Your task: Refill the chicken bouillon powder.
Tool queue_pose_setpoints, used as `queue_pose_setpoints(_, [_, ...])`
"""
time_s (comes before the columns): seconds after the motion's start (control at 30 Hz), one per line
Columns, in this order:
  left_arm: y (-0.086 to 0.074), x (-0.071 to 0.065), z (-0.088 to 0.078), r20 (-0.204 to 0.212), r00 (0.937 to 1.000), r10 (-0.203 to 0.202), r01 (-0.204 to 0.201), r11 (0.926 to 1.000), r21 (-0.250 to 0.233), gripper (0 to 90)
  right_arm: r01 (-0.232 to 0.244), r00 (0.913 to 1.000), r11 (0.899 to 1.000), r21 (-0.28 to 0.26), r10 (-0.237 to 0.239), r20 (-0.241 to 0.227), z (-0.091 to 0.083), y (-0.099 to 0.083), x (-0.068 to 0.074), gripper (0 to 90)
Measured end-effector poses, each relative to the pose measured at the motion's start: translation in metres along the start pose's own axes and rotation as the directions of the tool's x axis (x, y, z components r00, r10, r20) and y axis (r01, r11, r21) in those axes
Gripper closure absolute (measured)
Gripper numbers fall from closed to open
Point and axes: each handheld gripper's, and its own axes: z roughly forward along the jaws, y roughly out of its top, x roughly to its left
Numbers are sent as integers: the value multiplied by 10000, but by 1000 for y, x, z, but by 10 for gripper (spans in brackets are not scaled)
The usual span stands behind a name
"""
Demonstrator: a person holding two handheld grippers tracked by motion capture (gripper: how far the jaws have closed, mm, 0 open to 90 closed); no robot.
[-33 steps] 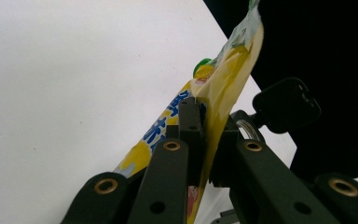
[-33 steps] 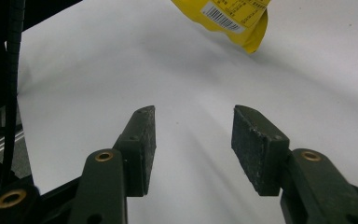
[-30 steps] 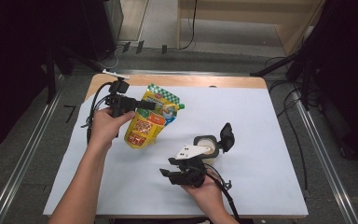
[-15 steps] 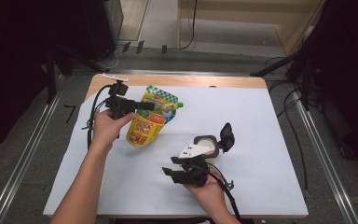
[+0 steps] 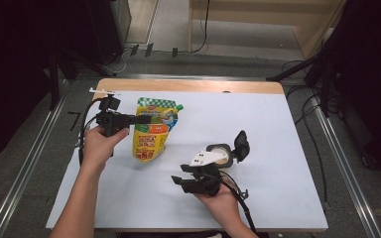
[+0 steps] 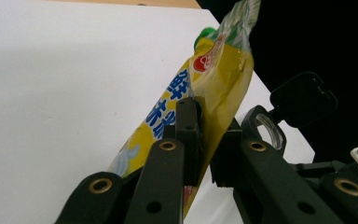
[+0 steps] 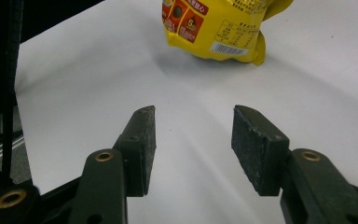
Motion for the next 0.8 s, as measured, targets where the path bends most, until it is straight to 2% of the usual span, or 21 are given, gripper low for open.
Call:
queue_pose_setpoints(0.2, [-14, 0, -10, -13, 10000, 69, -69, 10000, 17, 833, 65, 10000, 10000, -19, -65, -22, 0, 2, 1, 511])
queue_pose_setpoints(0.43, [-26, 1, -18, -298, 9995, 93, -89, 9999, 136, 774, 116, 9999, 9999, -40, -116, -24, 0, 3, 1, 511])
queue_pose_setpoints(0.53, [-31, 0, -22, -193, 9993, 312, -312, 9995, 10, 719, 112, 9999, 9999, -1, -112, -13, 0, 3, 0, 511])
queue_pose_setpoints(0.7, [-36, -3, -26, -257, 9976, 644, -647, 9979, -102, 651, 111, 9999, 9999, 5, -111, -5, 0, 3, 0, 511])
queue_pose_setpoints(0.8, [-39, -4, -29, -446, 9967, 682, -688, 9975, -137, 627, 170, 9998, 9999, 8, -170, -49, 0, 3, 0, 512])
